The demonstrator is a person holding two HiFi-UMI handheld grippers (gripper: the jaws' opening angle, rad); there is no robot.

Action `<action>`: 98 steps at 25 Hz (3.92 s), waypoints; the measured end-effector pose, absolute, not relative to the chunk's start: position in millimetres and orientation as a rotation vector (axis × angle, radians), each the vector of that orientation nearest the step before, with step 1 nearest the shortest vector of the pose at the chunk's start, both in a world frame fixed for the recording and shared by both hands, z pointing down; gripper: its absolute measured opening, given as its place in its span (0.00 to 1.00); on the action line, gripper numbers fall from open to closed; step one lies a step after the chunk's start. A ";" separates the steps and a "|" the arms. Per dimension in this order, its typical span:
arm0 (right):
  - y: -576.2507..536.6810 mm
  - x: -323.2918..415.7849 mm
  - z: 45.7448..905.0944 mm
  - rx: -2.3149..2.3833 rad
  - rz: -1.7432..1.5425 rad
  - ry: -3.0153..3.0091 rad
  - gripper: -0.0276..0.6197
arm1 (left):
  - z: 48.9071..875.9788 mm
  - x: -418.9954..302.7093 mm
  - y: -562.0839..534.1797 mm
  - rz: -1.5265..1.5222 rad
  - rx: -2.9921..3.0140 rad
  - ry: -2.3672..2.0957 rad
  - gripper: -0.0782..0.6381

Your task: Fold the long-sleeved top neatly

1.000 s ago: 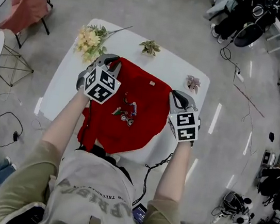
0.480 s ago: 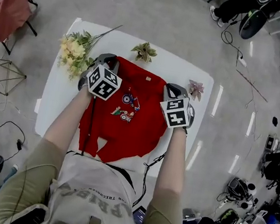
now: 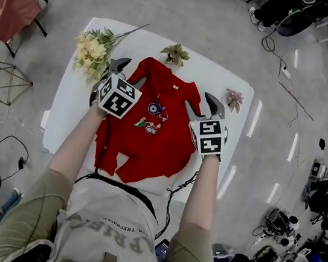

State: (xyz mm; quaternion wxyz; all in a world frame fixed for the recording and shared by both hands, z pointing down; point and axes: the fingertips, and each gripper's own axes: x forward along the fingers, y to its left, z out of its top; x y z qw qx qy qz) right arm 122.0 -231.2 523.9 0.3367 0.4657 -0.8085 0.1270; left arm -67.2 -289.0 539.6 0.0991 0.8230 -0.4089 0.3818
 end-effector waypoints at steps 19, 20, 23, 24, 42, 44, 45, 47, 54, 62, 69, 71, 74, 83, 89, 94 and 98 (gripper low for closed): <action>86.8 113.2 581.3 0.942 0.391 -2.078 0.43 | 587.9 -179.4 -0.3 1.298 2.175 -1.250 0.50; 90.6 113.1 584.4 0.939 0.398 -2.071 0.43 | 590.9 -182.3 1.1 1.302 2.164 -1.252 0.50; 93.2 111.3 590.2 0.954 0.415 -2.056 0.43 | 596.1 -187.5 -6.3 1.313 2.151 -1.246 0.50; 92.6 110.2 592.4 0.957 0.417 -2.046 0.43 | 597.9 -187.9 -11.4 1.315 2.151 -1.237 0.50; 79.1 107.5 625.8 0.872 0.303 -1.800 0.05 | 620.1 -164.7 -23.0 1.352 2.215 -0.899 0.20; 82.8 107.1 624.6 0.844 0.297 -1.813 0.05 | 612.3 -166.5 -19.5 1.322 2.221 -0.897 0.19; 84.7 106.9 621.1 0.839 0.306 -1.830 0.05 | 606.1 -167.7 -17.9 1.308 2.228 -0.896 0.19; 88.6 107.5 607.5 0.849 0.311 -1.869 0.05 | 589.3 -170.4 -13.3 1.270 2.239 -0.889 0.19; 129.4 98.3 570.1 0.778 0.284 -1.956 0.05 | 561.8 -187.4 27.7 1.291 2.188 -0.862 0.20; 153.0 99.3 599.1 0.750 0.314 -1.918 0.27 | 579.0 -210.6 52.2 1.461 2.162 -0.988 0.44; 161.7 67.7 599.1 0.675 0.324 -1.956 0.42 | 538.8 -128.4 83.7 1.521 2.536 -0.719 0.49; 160.9 66.4 609.4 0.650 0.310 -1.914 0.42 | 560.8 -102.6 92.1 1.661 2.573 -0.550 0.49; 160.4 68.5 617.9 0.611 0.295 -1.865 0.40 | 589.8 -94.1 90.1 1.898 2.576 -0.450 0.44; 149.8 77.4 613.7 0.545 0.260 -1.863 0.08 | 614.8 -98.8 78.4 2.027 2.579 -0.314 0.21; 160.0 70.7 549.6 0.526 0.372 -2.120 0.07 | 554.7 -112.2 90.6 1.766 2.652 -0.191 0.19; 183.6 72.4 569.2 0.412 0.427 -2.053 0.07 | 570.4 -129.0 114.0 1.762 2.561 0.028 0.19; 195.7 71.4 614.5 0.358 0.385 -1.897 0.15 | 610.0 -129.5 123.9 1.923 2.510 0.080 0.23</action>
